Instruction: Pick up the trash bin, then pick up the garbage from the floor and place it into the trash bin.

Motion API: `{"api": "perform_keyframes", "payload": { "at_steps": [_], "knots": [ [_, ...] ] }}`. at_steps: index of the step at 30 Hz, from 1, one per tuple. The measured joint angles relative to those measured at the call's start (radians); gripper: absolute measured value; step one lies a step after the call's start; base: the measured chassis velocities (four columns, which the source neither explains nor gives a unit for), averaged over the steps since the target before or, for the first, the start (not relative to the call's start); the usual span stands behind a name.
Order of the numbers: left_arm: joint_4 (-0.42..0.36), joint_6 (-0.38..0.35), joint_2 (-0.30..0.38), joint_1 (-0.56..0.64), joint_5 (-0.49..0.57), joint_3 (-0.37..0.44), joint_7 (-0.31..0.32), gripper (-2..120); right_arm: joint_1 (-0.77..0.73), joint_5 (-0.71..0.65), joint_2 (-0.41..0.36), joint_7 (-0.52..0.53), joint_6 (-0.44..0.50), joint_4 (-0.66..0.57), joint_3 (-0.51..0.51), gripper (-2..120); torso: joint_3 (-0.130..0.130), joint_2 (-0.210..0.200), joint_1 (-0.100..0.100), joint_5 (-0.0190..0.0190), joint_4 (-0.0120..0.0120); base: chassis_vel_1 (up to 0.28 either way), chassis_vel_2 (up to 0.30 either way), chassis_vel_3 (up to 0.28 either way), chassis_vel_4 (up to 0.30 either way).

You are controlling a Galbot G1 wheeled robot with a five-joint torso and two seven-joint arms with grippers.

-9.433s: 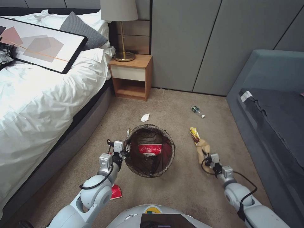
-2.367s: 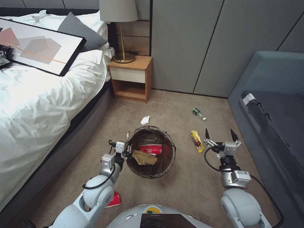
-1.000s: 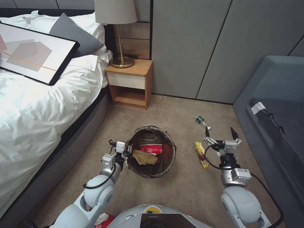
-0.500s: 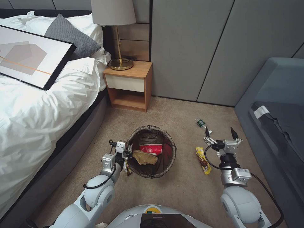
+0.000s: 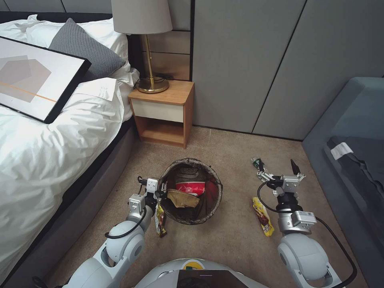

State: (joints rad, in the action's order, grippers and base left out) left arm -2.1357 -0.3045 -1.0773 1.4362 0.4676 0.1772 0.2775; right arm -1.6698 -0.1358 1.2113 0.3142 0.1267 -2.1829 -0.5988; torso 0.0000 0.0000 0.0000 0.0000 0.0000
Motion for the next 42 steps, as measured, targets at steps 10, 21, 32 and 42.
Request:
{"api": "perform_keyframes", "payload": {
  "at_steps": [10, 21, 32, 42],
  "knots": [
    [-0.001, 0.000, -0.001, 0.001, 0.000, -0.001, 0.000, 3, 0.008, 0.004, 0.000, 0.011, 0.017, 0.006, 0.001, 100, 0.000, 0.000, 0.000, 0.0000, 0.0000, -0.060, 0.053, 0.045, -0.051],
    [-0.003, 0.000, 0.002, 0.001, 0.000, -0.002, 0.000, 3, 0.005, 0.009, -0.004, 0.019, 0.013, 0.002, -0.002, 100, 0.000, 0.000, 0.000, 0.0000, 0.0000, 0.000, 0.000, 0.000, 0.000],
    [-0.007, 0.001, 0.004, 0.005, -0.001, -0.001, 0.000, 3, 0.015, -0.011, -0.094, 0.015, 0.002, 0.012, -0.018, 100, 0.000, 0.000, 0.000, 0.0001, 0.0001, 0.000, 0.000, 0.000, 0.000],
    [-0.006, 0.002, 0.004, 0.004, -0.001, 0.003, -0.001, 3, 0.022, -0.087, -0.224, -0.013, -0.035, 0.032, -0.012, 100, 0.000, 0.000, 0.000, 0.0002, 0.0002, 0.000, 0.000, 0.000, 0.000]
  ]
}}
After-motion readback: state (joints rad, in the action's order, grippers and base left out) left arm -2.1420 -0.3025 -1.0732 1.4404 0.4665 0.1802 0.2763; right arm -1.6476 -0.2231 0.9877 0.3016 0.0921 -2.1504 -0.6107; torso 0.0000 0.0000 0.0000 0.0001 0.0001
